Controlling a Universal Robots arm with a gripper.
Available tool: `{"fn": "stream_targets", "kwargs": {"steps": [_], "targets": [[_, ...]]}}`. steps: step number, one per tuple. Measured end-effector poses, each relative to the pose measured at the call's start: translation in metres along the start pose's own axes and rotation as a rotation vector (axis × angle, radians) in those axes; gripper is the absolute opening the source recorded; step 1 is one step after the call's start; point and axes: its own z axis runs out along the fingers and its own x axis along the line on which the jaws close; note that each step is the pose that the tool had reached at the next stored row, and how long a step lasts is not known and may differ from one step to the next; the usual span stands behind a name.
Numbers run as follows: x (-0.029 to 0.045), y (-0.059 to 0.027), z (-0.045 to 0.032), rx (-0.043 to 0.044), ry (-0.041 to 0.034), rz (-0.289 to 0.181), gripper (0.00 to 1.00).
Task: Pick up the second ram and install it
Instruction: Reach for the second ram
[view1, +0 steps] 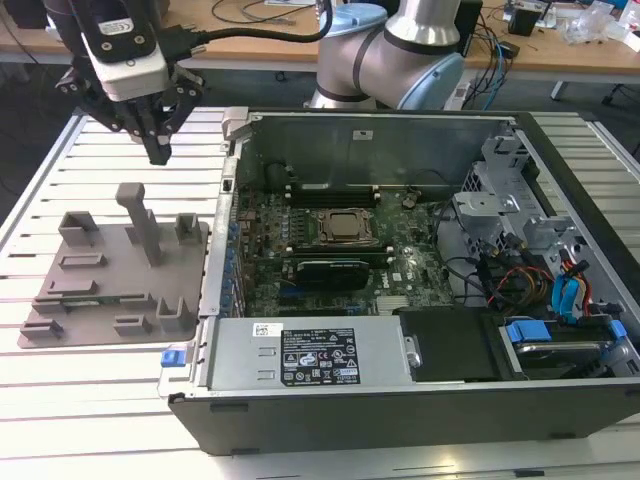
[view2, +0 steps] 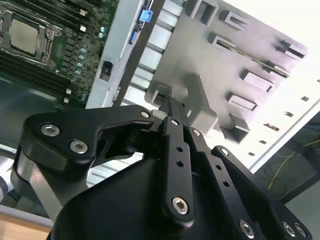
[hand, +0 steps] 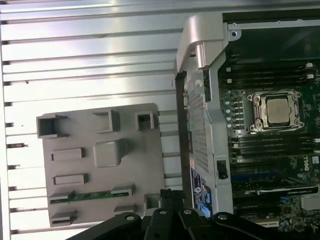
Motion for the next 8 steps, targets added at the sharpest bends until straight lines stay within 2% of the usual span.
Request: {"fn": "stream_targets", "kwargs": {"steps": [2, 4, 6, 8], "targets": [[0.0112, -0.0008, -0.0002, 0.0, -0.0001, 0.0, 0.1], [0.0253, -0.0019, -0.0005, 0.0, 0.0, 0.0, 0.1], [0.036, -0.0027, -0.0005, 0.0, 0.0, 0.0, 0.1], [0.0433, -0.0033, -0.0007, 0.0, 0.0, 0.0, 0.1]]}}
